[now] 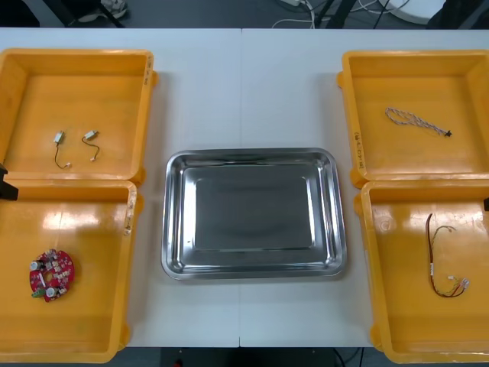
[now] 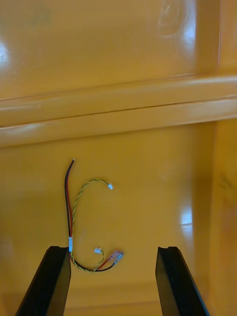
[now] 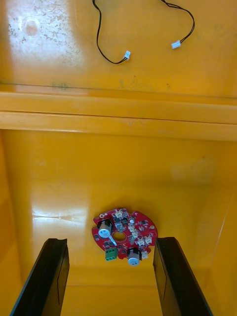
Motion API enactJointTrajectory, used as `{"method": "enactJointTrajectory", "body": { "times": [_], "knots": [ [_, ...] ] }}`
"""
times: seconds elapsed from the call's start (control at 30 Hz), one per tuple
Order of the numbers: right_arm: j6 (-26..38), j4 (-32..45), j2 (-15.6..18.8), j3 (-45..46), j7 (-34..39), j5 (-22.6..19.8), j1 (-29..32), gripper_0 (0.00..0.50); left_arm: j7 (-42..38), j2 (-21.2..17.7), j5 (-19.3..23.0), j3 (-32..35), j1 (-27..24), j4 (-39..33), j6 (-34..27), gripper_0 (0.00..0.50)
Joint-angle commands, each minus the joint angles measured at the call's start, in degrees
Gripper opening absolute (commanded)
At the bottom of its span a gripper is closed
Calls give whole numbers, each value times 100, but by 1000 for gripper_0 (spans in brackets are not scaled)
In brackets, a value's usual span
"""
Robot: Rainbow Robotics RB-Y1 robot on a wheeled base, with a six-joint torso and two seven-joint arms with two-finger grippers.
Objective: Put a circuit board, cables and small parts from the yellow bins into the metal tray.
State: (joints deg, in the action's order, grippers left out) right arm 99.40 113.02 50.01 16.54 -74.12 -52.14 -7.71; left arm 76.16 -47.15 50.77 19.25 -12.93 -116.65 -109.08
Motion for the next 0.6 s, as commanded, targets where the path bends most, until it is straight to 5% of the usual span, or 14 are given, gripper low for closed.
{"method": "enactJointTrajectory", "body": {
  "times": [0.03,0.6],
  "knots": [
    [-220,133,228,262,-137,-50,-3,500,443,-207,109,35,-166,-51,-26,500],
    [-510,177,-79,209,-190,20,586,500,1322,-946,882,35,1,-95,27,500]
  ]
}}
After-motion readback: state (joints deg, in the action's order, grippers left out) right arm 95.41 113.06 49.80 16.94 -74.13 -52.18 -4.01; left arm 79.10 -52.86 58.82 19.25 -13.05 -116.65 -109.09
